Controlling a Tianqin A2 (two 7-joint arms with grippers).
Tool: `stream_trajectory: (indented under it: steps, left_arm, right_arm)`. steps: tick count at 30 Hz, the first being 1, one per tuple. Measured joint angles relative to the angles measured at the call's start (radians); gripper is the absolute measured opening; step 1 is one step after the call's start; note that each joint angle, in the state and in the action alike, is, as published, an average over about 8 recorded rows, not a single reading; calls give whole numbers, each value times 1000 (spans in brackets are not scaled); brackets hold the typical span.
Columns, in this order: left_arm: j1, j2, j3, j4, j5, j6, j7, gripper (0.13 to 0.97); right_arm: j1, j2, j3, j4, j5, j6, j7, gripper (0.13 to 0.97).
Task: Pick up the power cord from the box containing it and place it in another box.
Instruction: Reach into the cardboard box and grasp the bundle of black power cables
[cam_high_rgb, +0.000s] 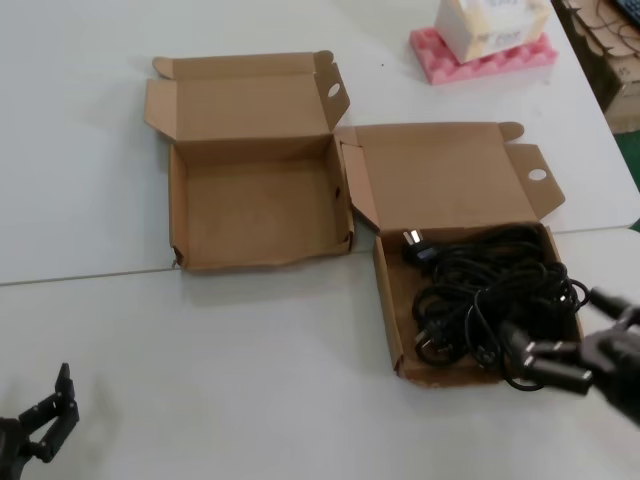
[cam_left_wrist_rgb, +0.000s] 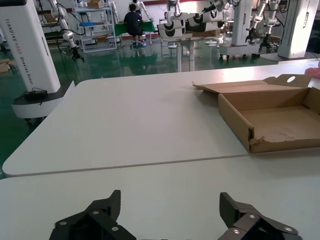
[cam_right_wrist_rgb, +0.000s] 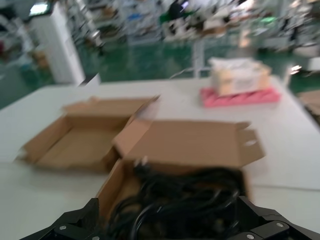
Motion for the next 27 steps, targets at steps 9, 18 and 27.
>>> stream_trajectory:
  steps: [9, 18, 27]
  left_arm:
    - [0, 0, 0, 0, 0, 0, 0, 635]
    - [0, 0, 0, 0, 0, 0, 0, 423]
    - [0, 0, 0, 0, 0, 0, 0, 271]
  right_arm:
    - [56, 19, -120, -82, -54, -17, 0, 964]
    - [107, 11, -164, -149, -54, 15, 0, 938]
    - [129, 17, -185, -177, -59, 47, 0, 852]
